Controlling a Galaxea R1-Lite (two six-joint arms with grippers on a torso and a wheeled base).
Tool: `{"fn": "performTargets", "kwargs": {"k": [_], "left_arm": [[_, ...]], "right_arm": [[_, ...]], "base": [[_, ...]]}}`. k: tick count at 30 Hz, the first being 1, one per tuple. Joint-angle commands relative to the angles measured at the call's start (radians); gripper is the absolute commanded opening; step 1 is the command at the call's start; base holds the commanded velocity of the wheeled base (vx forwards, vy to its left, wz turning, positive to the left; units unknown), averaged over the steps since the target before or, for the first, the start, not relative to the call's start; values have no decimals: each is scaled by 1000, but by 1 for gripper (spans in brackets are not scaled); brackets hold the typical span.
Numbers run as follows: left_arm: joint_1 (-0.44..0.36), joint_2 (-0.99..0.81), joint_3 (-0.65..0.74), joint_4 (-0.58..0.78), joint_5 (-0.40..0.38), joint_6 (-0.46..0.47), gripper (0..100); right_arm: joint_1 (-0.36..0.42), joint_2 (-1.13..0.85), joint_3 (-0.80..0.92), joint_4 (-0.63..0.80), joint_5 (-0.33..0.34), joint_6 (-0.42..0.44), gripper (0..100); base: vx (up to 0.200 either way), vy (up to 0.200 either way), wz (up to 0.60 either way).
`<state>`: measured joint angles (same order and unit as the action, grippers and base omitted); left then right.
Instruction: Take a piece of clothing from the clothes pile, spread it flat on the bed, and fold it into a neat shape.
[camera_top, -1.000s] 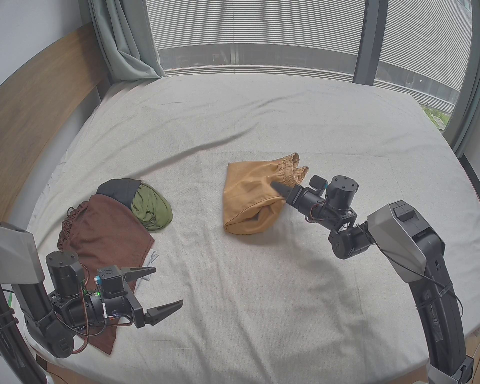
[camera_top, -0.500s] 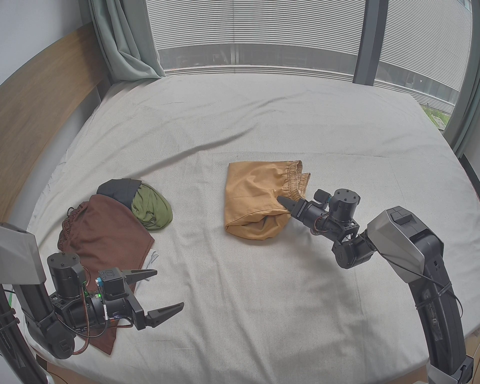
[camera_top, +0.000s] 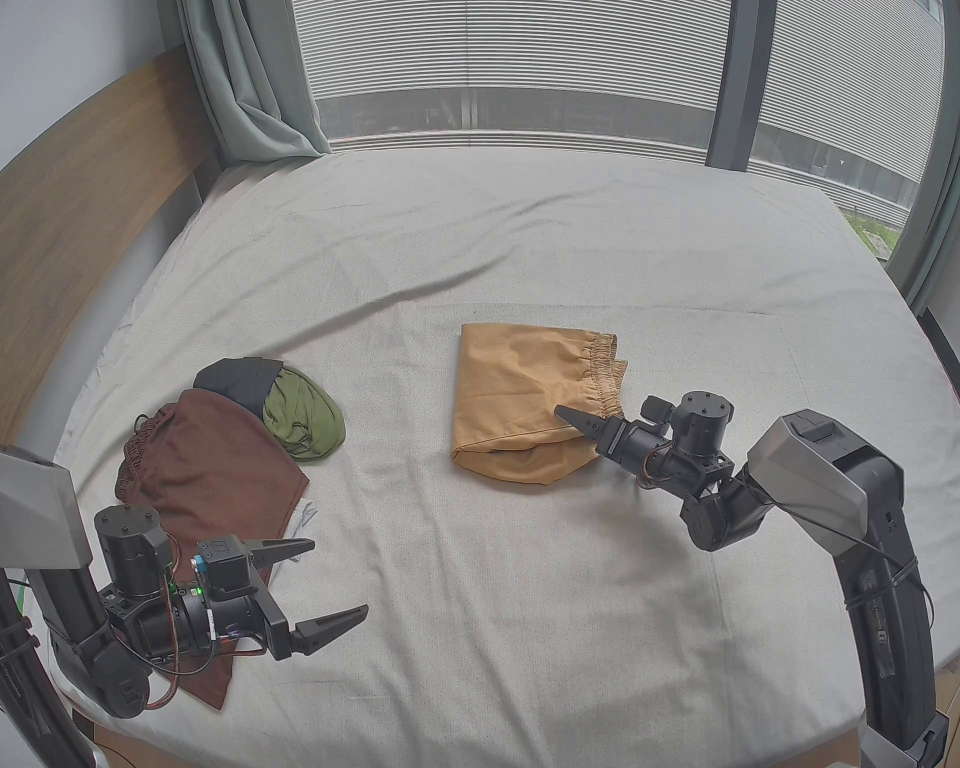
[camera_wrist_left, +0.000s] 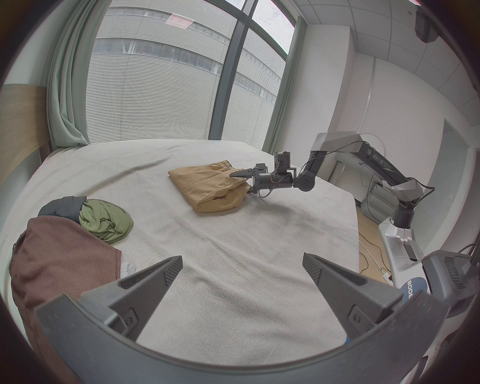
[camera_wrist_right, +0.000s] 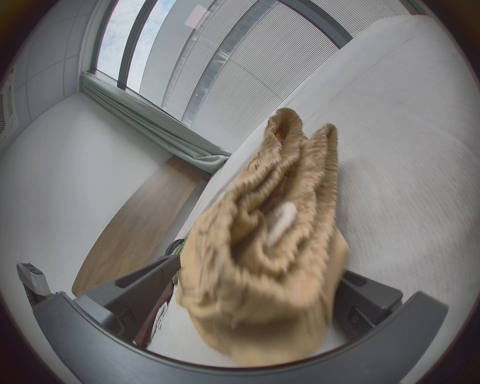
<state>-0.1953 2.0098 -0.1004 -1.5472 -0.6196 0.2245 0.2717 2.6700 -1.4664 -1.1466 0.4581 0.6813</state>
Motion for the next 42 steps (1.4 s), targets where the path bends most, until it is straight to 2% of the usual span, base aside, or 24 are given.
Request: {"fn": "performTargets", "kwargs": {"k": [1,7,18,23,35,42], "left_arm": [[1,-3,-2,-1,0,1,100],[1,-9,-4,-1,0,1,100],[1,-6,-7,-1,0,1,100],[1,-5,-10,-1,0,1,100],[1,-2,-4,-1,0,1,100],[2,-2,-4,-1,0,-1,100]], "right_arm": [[-8,-140,242,-35,2,-65,100],[15,-220,439,-139,2,-80,100],[64,-391,462,-145,8,-49,100],[64,-386,347,-137,17,-9,100],[41,-171,-12,102,11,3,100],[44,-81,-45,126,-4,1,100]], "base": [[0,0,0],[0,0,0],[0,0,0],[0,0,0],[0,0,0],[0,0,0]]}}
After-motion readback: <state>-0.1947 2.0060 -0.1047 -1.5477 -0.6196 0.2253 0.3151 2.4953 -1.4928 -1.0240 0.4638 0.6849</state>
